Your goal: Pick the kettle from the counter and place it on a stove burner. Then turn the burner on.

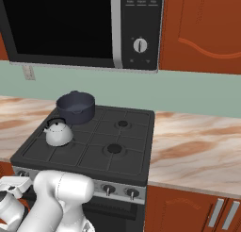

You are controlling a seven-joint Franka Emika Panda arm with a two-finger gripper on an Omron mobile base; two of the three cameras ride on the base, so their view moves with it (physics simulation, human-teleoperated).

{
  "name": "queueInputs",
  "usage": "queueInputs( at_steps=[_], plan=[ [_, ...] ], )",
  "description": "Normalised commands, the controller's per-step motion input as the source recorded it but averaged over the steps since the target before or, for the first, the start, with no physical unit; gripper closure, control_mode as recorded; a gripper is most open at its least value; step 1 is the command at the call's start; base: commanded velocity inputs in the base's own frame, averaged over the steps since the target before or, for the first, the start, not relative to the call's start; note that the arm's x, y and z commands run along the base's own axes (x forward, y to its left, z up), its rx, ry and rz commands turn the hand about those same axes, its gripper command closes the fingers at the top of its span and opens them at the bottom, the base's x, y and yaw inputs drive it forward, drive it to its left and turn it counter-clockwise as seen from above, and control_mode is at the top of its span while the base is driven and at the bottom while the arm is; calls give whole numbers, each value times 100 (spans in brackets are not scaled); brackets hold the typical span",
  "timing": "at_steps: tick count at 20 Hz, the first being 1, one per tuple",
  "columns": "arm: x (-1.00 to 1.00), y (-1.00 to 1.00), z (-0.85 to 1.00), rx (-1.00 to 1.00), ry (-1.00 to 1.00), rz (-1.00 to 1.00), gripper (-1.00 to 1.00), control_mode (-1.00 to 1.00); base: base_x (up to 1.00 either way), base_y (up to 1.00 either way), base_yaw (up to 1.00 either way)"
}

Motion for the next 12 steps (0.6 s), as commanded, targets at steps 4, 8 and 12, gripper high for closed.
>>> queueInputs(
  at_steps=[4,8,12],
  plan=[
    [0,0,0,-21,5,7,100,-100,0,0,0],
    [0,0,0,-31,5,8,100,-100,0,0,0],
    [0,0,0,-32,4,12,100,-100,0,0,0]
  ],
)
